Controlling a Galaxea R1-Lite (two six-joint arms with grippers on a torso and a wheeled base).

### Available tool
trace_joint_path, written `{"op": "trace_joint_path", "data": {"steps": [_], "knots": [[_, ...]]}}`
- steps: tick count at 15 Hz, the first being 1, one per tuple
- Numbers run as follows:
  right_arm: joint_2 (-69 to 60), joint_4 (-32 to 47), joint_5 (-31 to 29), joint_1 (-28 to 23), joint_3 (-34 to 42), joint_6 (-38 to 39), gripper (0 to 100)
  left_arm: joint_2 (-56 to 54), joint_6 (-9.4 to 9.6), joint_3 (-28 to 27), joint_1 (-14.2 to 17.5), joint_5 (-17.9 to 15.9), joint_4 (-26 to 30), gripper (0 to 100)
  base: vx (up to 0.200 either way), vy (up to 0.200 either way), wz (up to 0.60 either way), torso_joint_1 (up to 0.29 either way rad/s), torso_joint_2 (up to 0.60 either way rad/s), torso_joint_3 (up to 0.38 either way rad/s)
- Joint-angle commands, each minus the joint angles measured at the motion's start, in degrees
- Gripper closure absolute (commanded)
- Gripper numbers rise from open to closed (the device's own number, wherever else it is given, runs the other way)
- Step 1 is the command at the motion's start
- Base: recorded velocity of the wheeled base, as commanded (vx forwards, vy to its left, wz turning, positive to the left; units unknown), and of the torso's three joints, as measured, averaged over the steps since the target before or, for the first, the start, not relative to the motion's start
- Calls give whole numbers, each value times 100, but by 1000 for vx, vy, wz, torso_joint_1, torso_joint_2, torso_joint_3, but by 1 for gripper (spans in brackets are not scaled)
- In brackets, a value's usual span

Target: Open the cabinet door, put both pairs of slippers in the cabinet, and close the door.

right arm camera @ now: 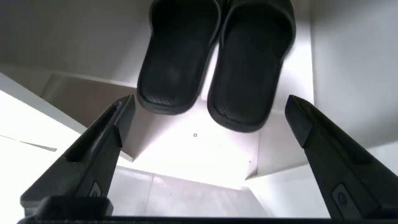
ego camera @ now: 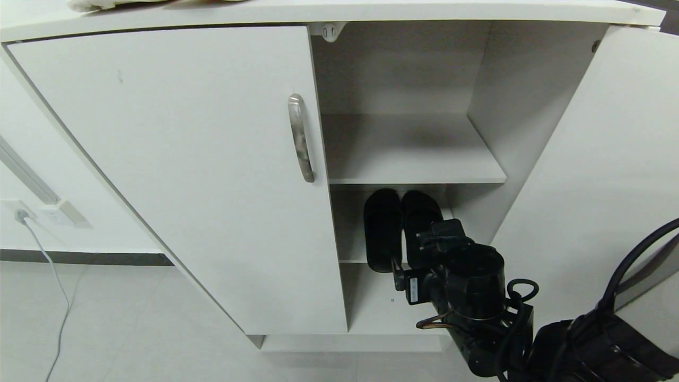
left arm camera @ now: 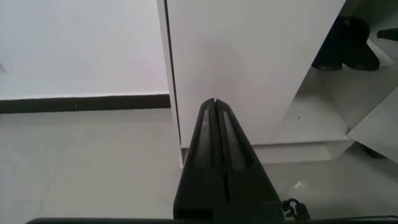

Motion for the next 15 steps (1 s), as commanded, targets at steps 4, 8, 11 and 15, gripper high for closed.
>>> {"op": "trace_joint_path", "data": {"steps": [4,8,11,15], "knots": [[-9,0,0,17,16,50,0,7,9,0,0,-1,0,100,-100,0,0,4,-2,-1],[-44,0,0,17,69,59,0,7,9,0,0,-1,0,100,0,0,0,0,0,0],[-79,-36,-27,17,86,59,0,7,17,0,0,-1,0,100,0,0,0,0,0,0],[-105,-44,-27,17,86,50,0,7,26,0,0,-10,0,100,0,0,0,1,1,34]]}}
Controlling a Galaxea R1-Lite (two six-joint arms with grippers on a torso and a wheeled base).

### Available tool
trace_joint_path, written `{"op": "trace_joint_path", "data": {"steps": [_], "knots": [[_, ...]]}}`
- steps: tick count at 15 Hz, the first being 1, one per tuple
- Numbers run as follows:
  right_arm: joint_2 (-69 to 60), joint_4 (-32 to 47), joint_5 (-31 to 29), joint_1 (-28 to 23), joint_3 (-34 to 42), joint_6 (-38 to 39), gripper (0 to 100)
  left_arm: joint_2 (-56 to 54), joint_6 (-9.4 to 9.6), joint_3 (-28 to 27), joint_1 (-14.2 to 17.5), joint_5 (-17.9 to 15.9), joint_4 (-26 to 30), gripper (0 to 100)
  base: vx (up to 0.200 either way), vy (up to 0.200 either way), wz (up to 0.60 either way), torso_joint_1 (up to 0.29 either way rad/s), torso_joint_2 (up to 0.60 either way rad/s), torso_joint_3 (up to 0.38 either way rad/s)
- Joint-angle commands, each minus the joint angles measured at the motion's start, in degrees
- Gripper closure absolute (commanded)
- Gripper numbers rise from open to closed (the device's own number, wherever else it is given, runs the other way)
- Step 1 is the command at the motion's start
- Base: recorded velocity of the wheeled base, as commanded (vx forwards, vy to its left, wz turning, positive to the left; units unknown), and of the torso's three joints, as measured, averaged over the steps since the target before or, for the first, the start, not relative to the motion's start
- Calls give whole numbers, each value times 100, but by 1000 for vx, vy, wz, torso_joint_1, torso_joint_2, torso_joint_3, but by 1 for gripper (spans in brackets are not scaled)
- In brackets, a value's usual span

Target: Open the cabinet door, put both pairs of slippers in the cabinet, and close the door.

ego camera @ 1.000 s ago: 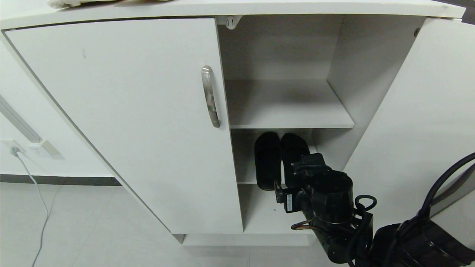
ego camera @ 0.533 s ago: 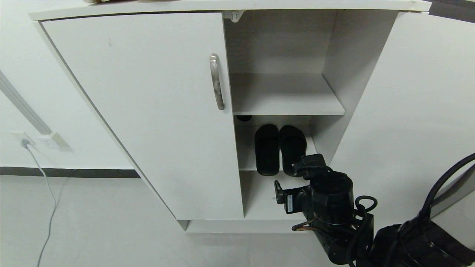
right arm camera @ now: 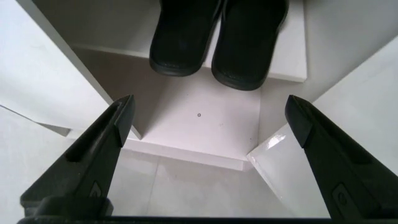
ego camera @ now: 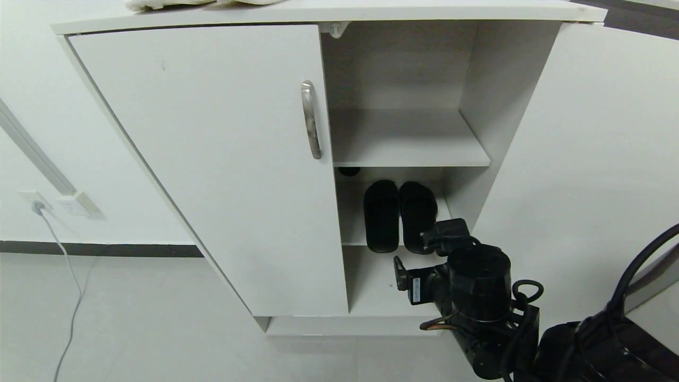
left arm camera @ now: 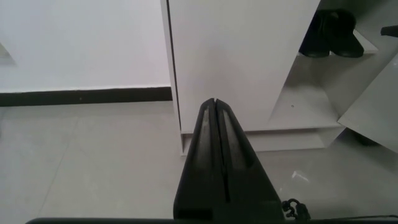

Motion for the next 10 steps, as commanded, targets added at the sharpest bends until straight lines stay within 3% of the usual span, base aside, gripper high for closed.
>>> {"op": "trace_joint_path", "data": {"steps": [1,6,10], "knots": [[-4,-2,-2,2,1,-1,0,7,-1,0,0,-1,0,100,0,0,0,7,-2,159],[5,-2,-2,2,45,-1,0,7,8,0,0,-1,0,100,0,0,0,3,1,188],[40,-11,-2,-16,71,17,0,7,35,0,0,-1,0,100,0,0,0,-1,1,27]]}}
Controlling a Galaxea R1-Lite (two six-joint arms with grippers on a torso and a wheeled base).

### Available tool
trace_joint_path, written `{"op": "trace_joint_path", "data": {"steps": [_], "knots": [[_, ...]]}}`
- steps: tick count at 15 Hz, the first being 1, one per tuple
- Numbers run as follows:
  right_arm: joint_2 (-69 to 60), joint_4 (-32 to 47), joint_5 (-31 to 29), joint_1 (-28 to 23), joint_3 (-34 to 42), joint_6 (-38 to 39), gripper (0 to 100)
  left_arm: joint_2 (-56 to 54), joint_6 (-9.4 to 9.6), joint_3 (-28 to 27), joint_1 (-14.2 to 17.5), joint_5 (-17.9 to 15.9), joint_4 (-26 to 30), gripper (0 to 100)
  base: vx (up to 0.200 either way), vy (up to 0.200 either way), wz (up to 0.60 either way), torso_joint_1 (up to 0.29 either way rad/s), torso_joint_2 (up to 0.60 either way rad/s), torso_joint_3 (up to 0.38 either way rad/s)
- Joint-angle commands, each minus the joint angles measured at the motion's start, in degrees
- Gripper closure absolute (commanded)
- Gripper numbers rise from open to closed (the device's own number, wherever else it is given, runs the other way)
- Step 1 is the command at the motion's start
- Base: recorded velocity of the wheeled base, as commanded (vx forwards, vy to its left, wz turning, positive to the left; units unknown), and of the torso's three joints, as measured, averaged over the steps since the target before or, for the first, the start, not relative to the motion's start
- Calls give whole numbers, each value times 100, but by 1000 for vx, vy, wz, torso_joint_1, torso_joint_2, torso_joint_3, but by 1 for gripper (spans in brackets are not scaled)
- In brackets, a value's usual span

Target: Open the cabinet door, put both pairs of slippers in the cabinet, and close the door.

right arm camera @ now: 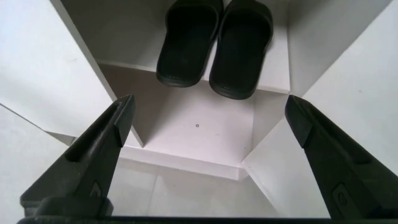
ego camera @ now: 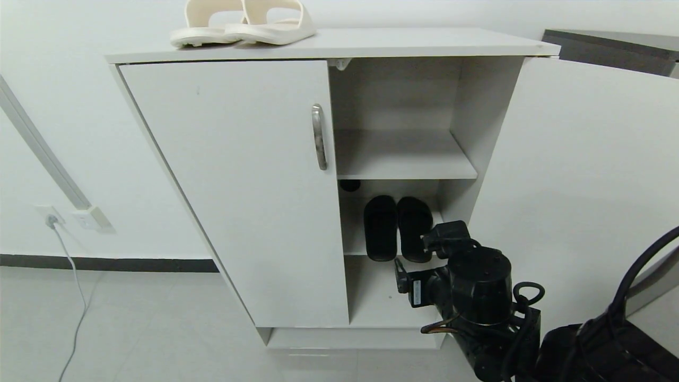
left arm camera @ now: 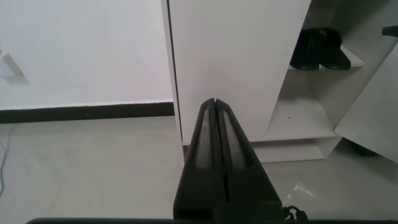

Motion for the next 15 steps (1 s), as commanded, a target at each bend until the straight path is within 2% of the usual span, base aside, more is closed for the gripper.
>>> {"op": "trace_joint_path", "data": {"steps": [1,4,13,15], "knots": [[29,-16,-1,-23,6,2,0,7,-5,0,0,1,0,100,0,0,0,0,0,0],[46,-209,-1,-41,58,-16,0,7,-5,0,0,1,0,100,0,0,0,0,0,0],[90,-209,17,-49,93,-16,0,7,-13,0,0,-8,0,100,0,200,0,3,2,8],[90,-209,43,-111,93,-16,0,7,-66,0,0,10,0,100,0,200,0,-2,-2,5]]}}
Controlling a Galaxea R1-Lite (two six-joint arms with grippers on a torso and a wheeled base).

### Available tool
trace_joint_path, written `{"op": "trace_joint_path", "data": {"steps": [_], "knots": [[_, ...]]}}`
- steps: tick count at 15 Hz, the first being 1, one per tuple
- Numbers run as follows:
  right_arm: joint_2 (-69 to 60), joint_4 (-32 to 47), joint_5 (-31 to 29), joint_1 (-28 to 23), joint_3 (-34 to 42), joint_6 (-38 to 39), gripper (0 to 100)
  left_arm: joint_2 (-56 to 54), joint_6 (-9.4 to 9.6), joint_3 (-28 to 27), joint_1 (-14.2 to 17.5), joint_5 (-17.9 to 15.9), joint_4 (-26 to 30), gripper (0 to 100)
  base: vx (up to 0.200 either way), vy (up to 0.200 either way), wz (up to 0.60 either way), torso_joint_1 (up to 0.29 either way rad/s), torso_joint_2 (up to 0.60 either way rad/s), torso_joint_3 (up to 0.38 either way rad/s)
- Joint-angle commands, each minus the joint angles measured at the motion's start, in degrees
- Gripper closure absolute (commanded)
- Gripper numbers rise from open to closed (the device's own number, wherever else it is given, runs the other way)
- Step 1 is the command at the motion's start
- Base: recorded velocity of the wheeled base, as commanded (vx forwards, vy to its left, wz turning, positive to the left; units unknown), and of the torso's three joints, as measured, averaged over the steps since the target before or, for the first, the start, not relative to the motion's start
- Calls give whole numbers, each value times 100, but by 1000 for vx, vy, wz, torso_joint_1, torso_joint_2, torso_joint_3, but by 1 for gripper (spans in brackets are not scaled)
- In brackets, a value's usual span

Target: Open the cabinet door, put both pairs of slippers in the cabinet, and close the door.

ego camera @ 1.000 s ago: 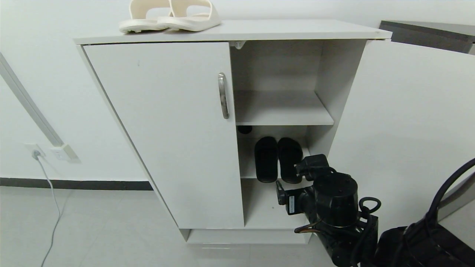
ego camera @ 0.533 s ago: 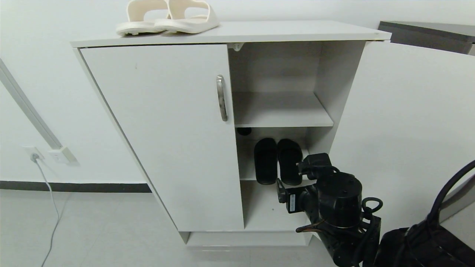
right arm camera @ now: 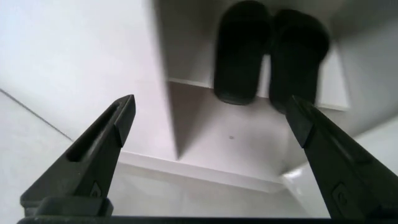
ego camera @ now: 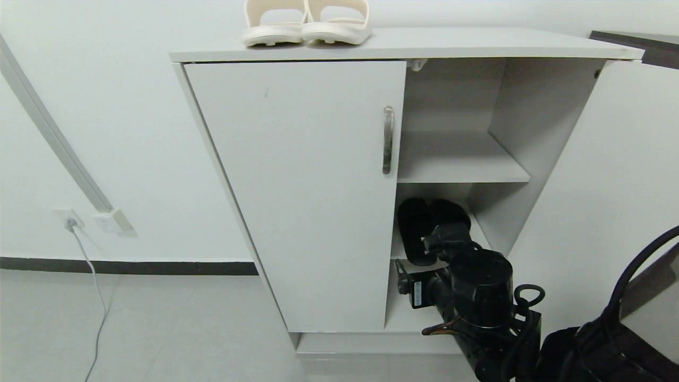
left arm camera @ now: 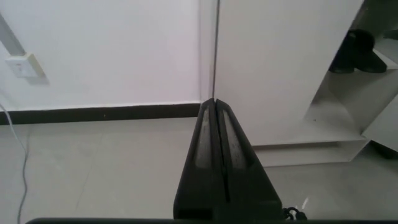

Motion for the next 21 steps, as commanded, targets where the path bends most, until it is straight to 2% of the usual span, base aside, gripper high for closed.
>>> {"op": "trace_joint_path", "data": {"steps": [1,7,10,21], "knots": [[6,1,0,-21,0,1,0,7,-20,0,0,3,0,100,0,200,0,-2,2,17],[-2,-78,26,-3,184,10,0,7,-3,0,0,3,0,100,0,200,0,0,2,2],[-64,-465,97,-100,369,-236,0,7,59,0,0,-6,0,100,0,0,0,0,0,0],[-11,-553,97,-30,483,-289,0,7,33,0,0,-6,0,100,0,0,0,0,0,0]]}}
